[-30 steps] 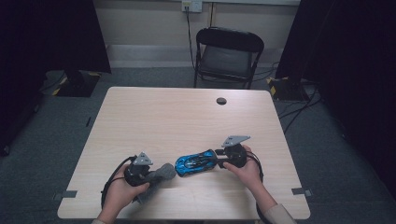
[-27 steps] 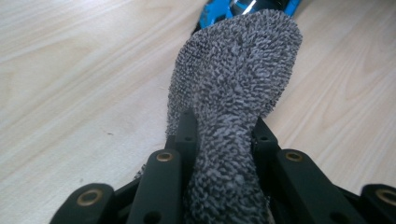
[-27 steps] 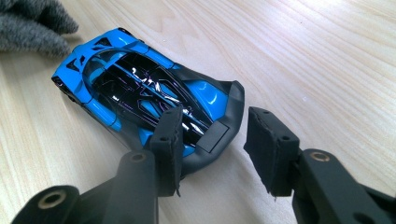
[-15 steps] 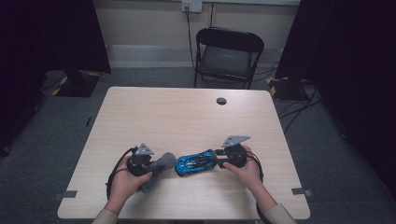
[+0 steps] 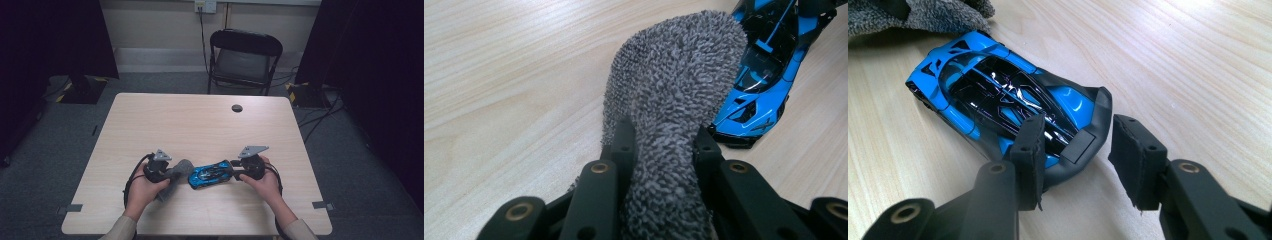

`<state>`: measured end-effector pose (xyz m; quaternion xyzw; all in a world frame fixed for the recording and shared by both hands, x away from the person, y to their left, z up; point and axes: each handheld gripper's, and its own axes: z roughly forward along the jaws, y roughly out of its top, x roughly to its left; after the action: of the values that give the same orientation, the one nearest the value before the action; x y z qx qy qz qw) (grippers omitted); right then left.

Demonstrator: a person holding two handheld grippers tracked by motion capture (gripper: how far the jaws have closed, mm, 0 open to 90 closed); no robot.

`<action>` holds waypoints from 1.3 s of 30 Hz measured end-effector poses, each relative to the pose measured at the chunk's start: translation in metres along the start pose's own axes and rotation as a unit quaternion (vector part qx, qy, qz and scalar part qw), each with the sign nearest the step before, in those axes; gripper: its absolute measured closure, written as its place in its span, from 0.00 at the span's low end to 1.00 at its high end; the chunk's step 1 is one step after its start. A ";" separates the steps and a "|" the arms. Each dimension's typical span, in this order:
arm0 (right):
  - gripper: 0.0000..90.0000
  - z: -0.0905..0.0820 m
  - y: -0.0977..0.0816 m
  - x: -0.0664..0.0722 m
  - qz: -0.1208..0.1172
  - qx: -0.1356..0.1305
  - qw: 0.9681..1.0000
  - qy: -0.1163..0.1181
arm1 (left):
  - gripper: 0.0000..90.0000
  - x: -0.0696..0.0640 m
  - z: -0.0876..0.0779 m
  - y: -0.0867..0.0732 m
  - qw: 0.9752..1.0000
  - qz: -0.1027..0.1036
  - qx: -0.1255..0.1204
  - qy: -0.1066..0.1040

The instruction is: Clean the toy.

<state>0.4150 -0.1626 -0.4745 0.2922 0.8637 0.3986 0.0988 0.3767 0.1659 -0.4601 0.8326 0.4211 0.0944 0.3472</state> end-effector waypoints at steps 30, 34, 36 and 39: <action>0.64 0.001 -0.001 0.001 0.006 -0.006 1.000 0.001 | 0.80 -0.019 0.013 0.002 0.999 0.018 0.030 -0.019; 0.64 0.001 -0.001 0.001 0.006 -0.006 1.000 0.001 | 0.80 -0.022 0.011 -0.001 0.999 0.022 0.032 -0.025; 0.64 0.001 -0.001 0.002 0.005 -0.005 1.000 -0.001 | 0.80 -0.024 0.009 -0.002 0.999 0.023 0.033 -0.027; 0.64 0.001 -0.001 0.002 0.005 -0.005 1.000 -0.001 | 0.80 -0.028 0.008 -0.004 0.999 0.027 0.035 -0.031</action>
<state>0.4134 -0.1617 -0.4755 0.2963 0.8600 0.4032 0.0996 0.3606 0.1422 -0.4650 0.8578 0.3903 0.0631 0.3284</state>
